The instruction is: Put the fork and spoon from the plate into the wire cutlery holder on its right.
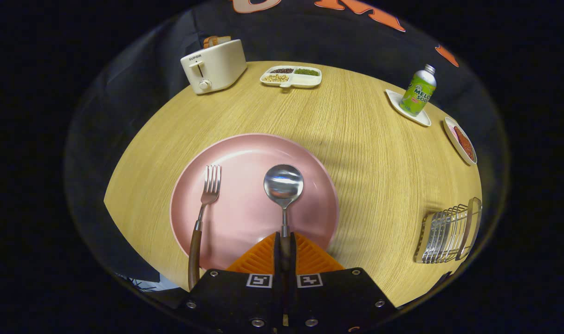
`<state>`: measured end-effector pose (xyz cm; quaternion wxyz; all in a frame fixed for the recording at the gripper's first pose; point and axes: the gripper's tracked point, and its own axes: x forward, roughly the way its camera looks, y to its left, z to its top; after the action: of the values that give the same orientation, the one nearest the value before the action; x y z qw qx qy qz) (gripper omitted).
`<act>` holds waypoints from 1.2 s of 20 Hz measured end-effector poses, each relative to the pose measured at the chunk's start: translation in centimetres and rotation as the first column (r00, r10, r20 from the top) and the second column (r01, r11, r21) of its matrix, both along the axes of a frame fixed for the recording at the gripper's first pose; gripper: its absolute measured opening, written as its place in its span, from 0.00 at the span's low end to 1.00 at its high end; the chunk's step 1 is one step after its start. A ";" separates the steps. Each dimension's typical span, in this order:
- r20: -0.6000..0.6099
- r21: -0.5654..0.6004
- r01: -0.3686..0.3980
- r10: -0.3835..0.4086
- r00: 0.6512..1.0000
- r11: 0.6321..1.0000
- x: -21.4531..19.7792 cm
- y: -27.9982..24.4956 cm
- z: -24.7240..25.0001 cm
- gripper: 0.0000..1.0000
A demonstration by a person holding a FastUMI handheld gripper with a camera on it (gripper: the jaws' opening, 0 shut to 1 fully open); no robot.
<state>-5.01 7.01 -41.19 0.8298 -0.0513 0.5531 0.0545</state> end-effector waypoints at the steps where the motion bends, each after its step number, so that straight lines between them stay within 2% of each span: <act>1: 0.017 0.005 -0.001 0.001 1.000 1.000 0.3 0.0 0.7 0.05; 6: 0.058 0.011 0.014 -0.014 0.998 1.000 0.6 -1.1 3.7 0.05; 10: 0.086 -0.015 0.047 -0.046 0.995 0.999 0.0 -4.0 6.0 0.05; 18: 0.162 -0.075 0.164 -0.150 0.975 0.984 -1.0 -11.8 10.3 0.05; 24: 0.127 -0.119 0.245 -0.230 0.965 0.962 -2.9 -16.8 10.7 0.05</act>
<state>-7.91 -9.75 -30.50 0.8548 -0.0430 0.5101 -0.0855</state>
